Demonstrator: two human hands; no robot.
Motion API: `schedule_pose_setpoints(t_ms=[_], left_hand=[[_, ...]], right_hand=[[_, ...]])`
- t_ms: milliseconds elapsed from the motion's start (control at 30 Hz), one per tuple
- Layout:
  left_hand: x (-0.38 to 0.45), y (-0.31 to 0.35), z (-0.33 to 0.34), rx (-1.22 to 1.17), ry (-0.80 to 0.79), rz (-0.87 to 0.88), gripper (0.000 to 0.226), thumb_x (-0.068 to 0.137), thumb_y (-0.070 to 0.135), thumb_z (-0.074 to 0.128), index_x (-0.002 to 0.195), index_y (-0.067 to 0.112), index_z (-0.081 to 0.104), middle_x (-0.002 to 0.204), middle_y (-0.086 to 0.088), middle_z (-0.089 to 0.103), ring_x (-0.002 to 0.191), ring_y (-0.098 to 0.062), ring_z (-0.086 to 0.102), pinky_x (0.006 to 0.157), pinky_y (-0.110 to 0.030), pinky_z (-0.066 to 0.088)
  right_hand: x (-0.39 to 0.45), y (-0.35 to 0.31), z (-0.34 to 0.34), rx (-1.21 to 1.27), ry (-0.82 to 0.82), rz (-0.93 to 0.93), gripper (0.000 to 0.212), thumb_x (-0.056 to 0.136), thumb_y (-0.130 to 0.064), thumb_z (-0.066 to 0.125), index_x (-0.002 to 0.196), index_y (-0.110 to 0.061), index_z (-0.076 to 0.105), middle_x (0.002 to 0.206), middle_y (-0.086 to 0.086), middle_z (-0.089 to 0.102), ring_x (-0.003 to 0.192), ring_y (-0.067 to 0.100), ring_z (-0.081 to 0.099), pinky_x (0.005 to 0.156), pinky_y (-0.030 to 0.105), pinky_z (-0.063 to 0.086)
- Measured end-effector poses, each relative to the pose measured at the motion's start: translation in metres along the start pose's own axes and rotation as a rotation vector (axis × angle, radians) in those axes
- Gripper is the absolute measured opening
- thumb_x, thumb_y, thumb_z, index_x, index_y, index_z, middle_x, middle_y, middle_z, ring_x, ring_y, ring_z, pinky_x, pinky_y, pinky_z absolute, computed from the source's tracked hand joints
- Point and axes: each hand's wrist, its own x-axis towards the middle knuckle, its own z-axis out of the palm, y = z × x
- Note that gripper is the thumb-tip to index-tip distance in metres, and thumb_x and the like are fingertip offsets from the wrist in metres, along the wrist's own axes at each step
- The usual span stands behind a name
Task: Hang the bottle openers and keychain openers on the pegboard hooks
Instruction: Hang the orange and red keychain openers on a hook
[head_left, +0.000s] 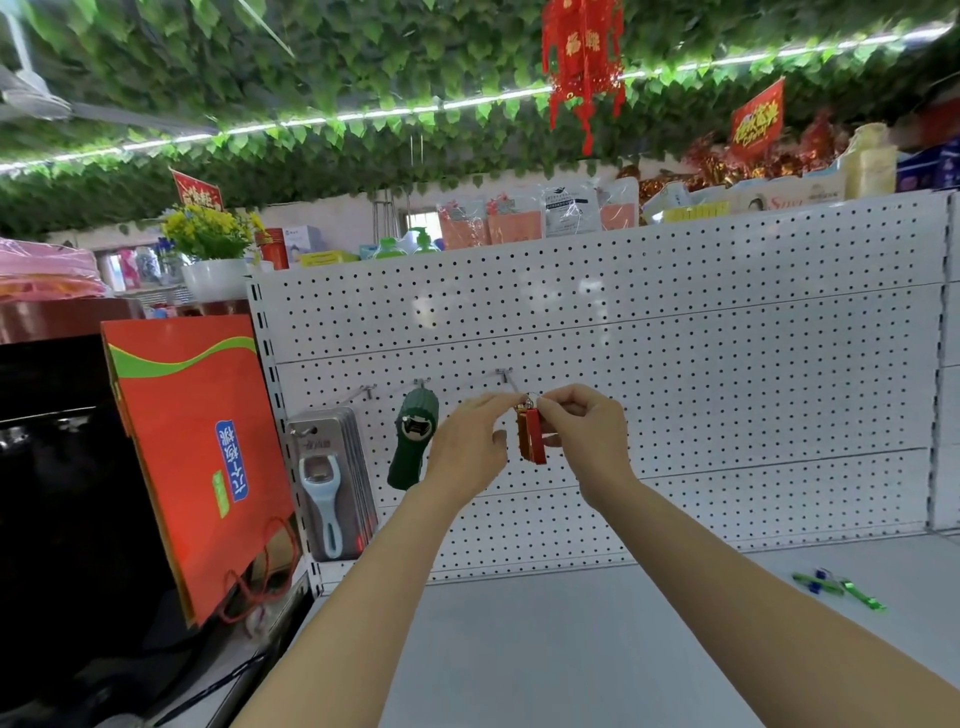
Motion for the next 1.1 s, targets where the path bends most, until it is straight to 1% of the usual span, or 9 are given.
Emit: schedule_pose_setpoints(t_ms=[233, 333, 433, 533, 633, 700, 800, 900, 1100], left_hand=[[0.012, -0.008, 0.0, 0.008, -0.051, 0.016, 0.056, 0.092, 0.002, 0.051, 0.137, 0.035, 0.054, 0.139, 0.014, 0.055, 0.125, -0.012, 0.051, 0.102, -0.037, 0.047], [0.018, -0.012, 0.002, -0.001, -0.059, 0.017, 0.055, 0.092, 0.003, 0.052, 0.137, 0.035, 0.054, 0.139, 0.013, 0.055, 0.125, -0.013, 0.051, 0.102, -0.038, 0.047], [0.02, -0.015, 0.004, -0.016, -0.058, 0.024, 0.054, 0.092, 0.004, 0.052, 0.137, 0.033, 0.055, 0.138, 0.013, 0.056, 0.124, -0.013, 0.052, 0.102, -0.039, 0.048], [0.019, -0.018, 0.007, -0.021, -0.056, 0.027, 0.052, 0.093, 0.008, 0.051, 0.139, 0.033, 0.053, 0.138, 0.012, 0.056, 0.125, -0.013, 0.052, 0.101, -0.04, 0.048], [0.013, -0.019, 0.011, -0.039, -0.039, 0.007, 0.047, 0.098, 0.018, 0.05, 0.141, 0.035, 0.049, 0.14, 0.011, 0.054, 0.126, -0.013, 0.052, 0.101, -0.04, 0.048], [0.006, -0.019, 0.014, -0.03, -0.023, -0.024, 0.044, 0.101, 0.028, 0.048, 0.144, 0.033, 0.046, 0.143, 0.009, 0.052, 0.129, -0.014, 0.05, 0.103, -0.04, 0.047], [-0.007, -0.02, 0.02, 0.01, -0.044, -0.094, 0.048, 0.103, 0.039, 0.044, 0.149, 0.028, 0.041, 0.15, 0.005, 0.046, 0.137, -0.016, 0.041, 0.107, -0.041, 0.043], [-0.022, -0.016, 0.026, 0.075, -0.104, -0.14, 0.05, 0.104, 0.04, 0.04, 0.15, 0.021, 0.038, 0.152, 0.002, 0.044, 0.139, -0.019, 0.037, 0.107, -0.039, 0.039], [-0.053, 0.001, 0.054, 0.164, -0.236, -0.21, 0.049, 0.104, 0.039, 0.04, 0.145, 0.013, 0.045, 0.146, -0.006, 0.049, 0.13, -0.025, 0.049, 0.101, -0.039, 0.043]], right_hand=[[0.011, 0.018, 0.009, -0.081, 0.036, 0.032, 0.009, 0.086, -0.013, 0.068, 0.079, -0.008, 0.068, 0.076, 0.014, 0.073, 0.076, 0.032, 0.071, 0.065, 0.033, 0.06], [0.015, 0.026, 0.013, -0.074, 0.045, 0.048, 0.008, 0.086, -0.012, 0.067, 0.079, -0.007, 0.068, 0.077, 0.015, 0.073, 0.076, 0.035, 0.071, 0.067, 0.038, 0.061], [0.019, 0.032, 0.016, -0.062, 0.049, 0.047, 0.008, 0.085, -0.012, 0.067, 0.078, -0.008, 0.068, 0.076, 0.016, 0.072, 0.076, 0.035, 0.071, 0.071, 0.047, 0.061], [0.021, 0.035, 0.016, -0.074, 0.057, 0.036, 0.007, 0.085, -0.012, 0.066, 0.079, -0.009, 0.068, 0.075, 0.014, 0.073, 0.075, 0.032, 0.071, 0.072, 0.048, 0.061], [0.02, 0.037, 0.011, -0.136, 0.065, -0.014, 0.005, 0.086, -0.014, 0.066, 0.081, -0.014, 0.069, 0.075, 0.007, 0.073, 0.073, 0.025, 0.072, 0.073, 0.046, 0.06], [0.017, 0.04, 0.004, -0.269, 0.063, -0.085, 0.004, 0.087, -0.019, 0.065, 0.087, -0.019, 0.069, 0.079, -0.002, 0.073, 0.077, 0.014, 0.071, 0.076, 0.039, 0.059], [0.01, 0.044, -0.013, -0.525, 0.041, -0.206, 0.014, 0.09, -0.026, 0.062, 0.103, -0.023, 0.068, 0.093, -0.013, 0.07, 0.088, 0.002, 0.064, 0.081, 0.029, 0.055], [0.001, 0.047, -0.035, -0.786, 0.005, -0.289, 0.025, 0.092, -0.03, 0.06, 0.116, -0.024, 0.065, 0.109, -0.011, 0.067, 0.1, 0.006, 0.061, 0.085, 0.028, 0.05], [-0.018, 0.047, -0.098, -1.093, -0.095, -0.363, 0.035, 0.094, -0.03, 0.058, 0.127, -0.018, 0.061, 0.126, 0.001, 0.064, 0.112, 0.023, 0.059, 0.098, 0.037, 0.043]])
